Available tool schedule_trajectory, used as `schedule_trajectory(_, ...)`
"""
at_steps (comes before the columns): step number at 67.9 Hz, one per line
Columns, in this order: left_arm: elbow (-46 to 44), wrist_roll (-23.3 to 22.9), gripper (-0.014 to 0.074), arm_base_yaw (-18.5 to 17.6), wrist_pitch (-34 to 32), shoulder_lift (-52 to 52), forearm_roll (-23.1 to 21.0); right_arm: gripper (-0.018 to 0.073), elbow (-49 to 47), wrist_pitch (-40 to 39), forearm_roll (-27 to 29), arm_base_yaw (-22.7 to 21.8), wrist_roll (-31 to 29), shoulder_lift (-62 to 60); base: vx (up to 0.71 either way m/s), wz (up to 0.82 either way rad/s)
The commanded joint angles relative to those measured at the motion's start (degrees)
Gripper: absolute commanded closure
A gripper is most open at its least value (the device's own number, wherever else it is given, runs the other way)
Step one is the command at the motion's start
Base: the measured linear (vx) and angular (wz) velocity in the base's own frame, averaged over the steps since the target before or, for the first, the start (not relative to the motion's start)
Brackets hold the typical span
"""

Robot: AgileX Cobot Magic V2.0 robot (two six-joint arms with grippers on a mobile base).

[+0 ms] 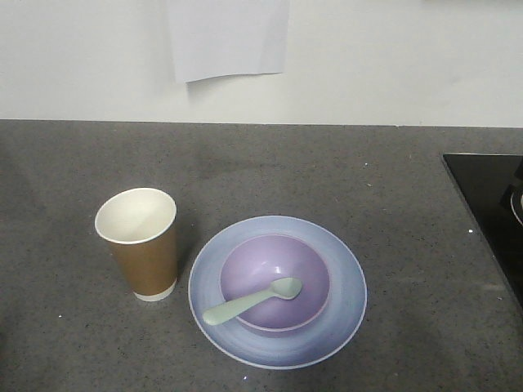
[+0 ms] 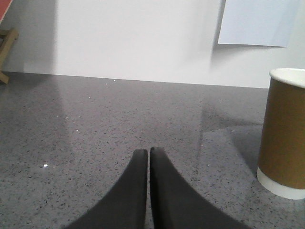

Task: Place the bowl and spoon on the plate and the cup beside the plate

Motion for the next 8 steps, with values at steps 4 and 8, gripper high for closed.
schedule_trajectory(4,-0.76,-0.06,0.0603,-0.41,-4.29,-0.76,-0.43,0.0562,0.2,-4.16,-0.4,-0.3,-0.33,-0.58,0.0,0.0)
schedule_trajectory(8,-0.76,-0.06,0.0603,-0.41,-4.29,-0.76,-0.43,0.0562,0.2,-4.16,-0.4,-0.3,-0.33,-0.58,0.0,0.0)
